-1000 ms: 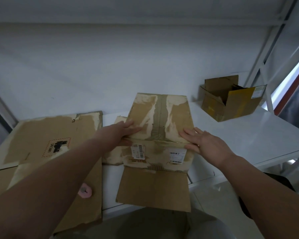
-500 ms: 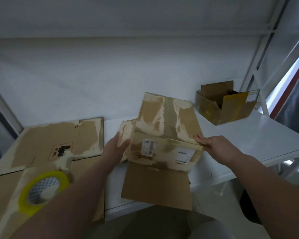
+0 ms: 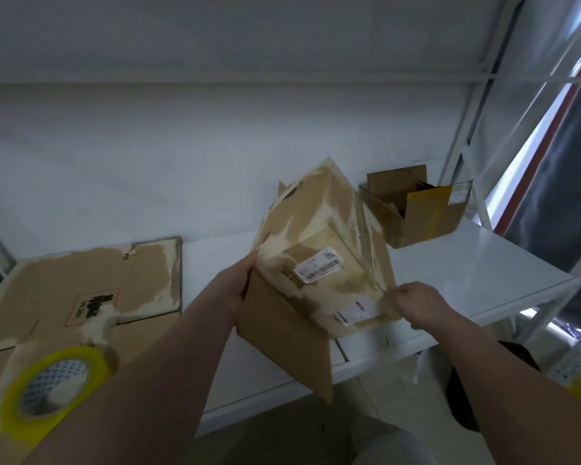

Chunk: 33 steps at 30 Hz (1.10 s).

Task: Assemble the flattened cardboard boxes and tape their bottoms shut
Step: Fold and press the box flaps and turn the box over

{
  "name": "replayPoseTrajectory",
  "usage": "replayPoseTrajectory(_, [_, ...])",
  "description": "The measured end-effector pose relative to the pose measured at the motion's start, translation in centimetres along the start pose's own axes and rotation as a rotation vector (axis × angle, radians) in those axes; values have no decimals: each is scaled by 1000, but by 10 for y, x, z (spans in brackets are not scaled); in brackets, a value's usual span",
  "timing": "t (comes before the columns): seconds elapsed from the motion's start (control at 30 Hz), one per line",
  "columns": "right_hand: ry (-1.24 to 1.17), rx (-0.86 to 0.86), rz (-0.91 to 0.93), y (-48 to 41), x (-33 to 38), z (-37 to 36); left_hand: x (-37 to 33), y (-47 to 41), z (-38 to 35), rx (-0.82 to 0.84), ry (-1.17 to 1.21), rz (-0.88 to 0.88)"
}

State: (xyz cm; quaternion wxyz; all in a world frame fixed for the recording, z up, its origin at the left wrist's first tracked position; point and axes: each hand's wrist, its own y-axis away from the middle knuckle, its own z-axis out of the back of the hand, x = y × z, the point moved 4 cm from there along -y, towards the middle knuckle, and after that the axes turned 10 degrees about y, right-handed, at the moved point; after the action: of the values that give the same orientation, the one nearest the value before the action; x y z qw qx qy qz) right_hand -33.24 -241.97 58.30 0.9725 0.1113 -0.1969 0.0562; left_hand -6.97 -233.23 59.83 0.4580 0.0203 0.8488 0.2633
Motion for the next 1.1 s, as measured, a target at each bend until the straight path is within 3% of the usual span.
replayPoseTrajectory(0.07, [-311,169,-77,8,3,-5,-16,4,-10,-93,-95,-176])
replayPoseTrajectory(0.13, [-469,274,-75,14,10,-11,-29,8,-24,-96,-286,-371])
replayPoseTrajectory(0.3, [-754,68,-166,14,15,-7,-39,33,-51,46,-754,-694])
replayPoseTrajectory(0.4, [-803,-106,-217,19,12,-2,-33,45,-64,146,-1110,-914])
replayPoseTrajectory(0.57, [-491,-461,-211,43,6,11,5,40,-67,310,-1573,-1035])
replayPoseTrajectory(0.7, [-356,-740,-28,62,8,24,33,29,-53,394,-1875,-935])
replayPoseTrajectory(0.8, [101,-787,100,70,17,32,45,18,-51,423,-1967,-936])
replayPoseTrajectory(0.9, [499,-721,342,72,33,31,58,10,-59,479,-2032,-997])
replayPoseTrajectory(1.03, [609,-790,362,73,30,47,54,1,-74,472,-2002,-904])
replayPoseTrajectory(1.1, [595,-837,308,72,19,57,42,-4,-77,324,-1876,-780])
